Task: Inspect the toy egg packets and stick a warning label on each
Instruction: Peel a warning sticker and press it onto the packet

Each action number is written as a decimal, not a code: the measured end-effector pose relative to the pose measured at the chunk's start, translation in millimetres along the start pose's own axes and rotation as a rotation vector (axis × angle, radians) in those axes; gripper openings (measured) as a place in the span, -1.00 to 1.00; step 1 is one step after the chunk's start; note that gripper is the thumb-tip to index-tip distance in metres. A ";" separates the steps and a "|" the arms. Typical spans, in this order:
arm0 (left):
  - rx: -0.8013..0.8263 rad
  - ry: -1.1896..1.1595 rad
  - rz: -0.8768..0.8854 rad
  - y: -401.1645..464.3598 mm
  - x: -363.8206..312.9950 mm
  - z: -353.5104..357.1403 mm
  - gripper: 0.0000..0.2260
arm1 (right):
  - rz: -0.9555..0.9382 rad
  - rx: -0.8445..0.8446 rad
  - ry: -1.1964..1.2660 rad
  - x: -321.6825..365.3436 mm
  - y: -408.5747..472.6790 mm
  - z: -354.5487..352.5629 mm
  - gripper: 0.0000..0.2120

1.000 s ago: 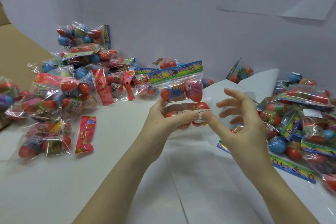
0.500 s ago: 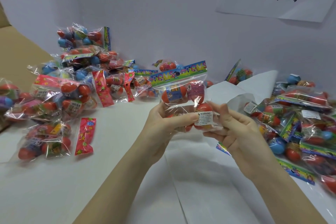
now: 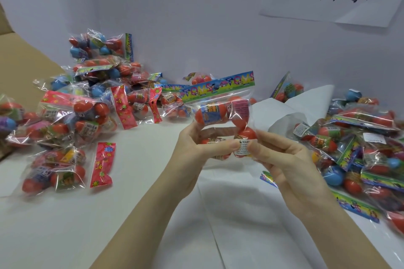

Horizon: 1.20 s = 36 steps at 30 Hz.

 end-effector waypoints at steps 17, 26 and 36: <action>-0.083 -0.031 -0.032 -3.3 2.7 10.7 -0.49 | -1.136 -0.213 -0.904 40.4 -42.9 17.9 -0.76; -0.161 -0.058 -0.060 -1.3 2.1 -11.3 -0.72 | -1.082 0.082 -0.952 28.0 -42.8 40.1 -0.73; 0.139 0.202 0.028 -4.6 -7.4 10.4 -0.73 | -0.029 0.121 -0.224 -2.8 -1.1 9.8 -0.73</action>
Point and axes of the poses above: each hand's wrist, its own y-axis towards the middle knuckle, its own z-axis out of the palm, x = y × z, the point moved 7 cm from there along y, towards the middle knuckle, and after that the axes turned 11 degrees about y, right-handed, at the moved point
